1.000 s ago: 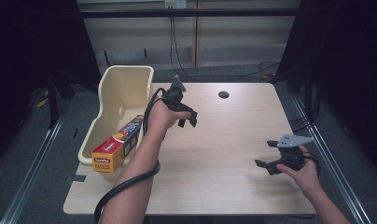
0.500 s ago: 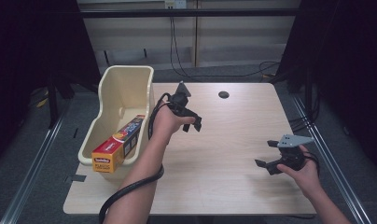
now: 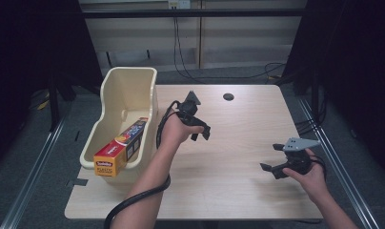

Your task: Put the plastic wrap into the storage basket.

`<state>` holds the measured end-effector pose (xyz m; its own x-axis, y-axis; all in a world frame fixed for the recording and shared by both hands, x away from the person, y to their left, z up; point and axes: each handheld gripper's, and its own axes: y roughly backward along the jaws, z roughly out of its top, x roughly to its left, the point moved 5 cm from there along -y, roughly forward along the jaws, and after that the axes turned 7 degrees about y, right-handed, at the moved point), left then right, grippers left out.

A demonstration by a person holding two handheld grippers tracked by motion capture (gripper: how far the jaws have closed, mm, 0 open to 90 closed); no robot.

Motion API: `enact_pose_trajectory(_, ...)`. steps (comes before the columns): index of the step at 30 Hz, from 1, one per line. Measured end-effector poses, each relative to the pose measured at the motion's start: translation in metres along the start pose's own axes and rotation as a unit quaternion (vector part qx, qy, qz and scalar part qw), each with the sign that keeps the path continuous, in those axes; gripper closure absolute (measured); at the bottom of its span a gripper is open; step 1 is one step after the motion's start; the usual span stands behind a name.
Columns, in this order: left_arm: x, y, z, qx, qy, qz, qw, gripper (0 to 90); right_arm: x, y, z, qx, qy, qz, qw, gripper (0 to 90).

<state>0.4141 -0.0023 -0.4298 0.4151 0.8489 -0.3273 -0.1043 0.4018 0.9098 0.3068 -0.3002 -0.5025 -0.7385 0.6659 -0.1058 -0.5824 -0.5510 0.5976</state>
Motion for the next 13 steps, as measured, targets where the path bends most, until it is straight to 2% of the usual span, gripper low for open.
enact_pose_trajectory(5,0.001,-0.009,-0.005,0.005,-0.003,-0.004,1.0,13.6,0.0,0.0,-0.001,0.003,0.002,-0.001,1.0,5.5)
enact_pose_trajectory(13,0.006,-0.017,-0.012,-0.005,-0.006,-0.008,0.9999,13.7,0.0,-0.001,-0.002,0.006,-0.001,0.001,1.0,5.3)
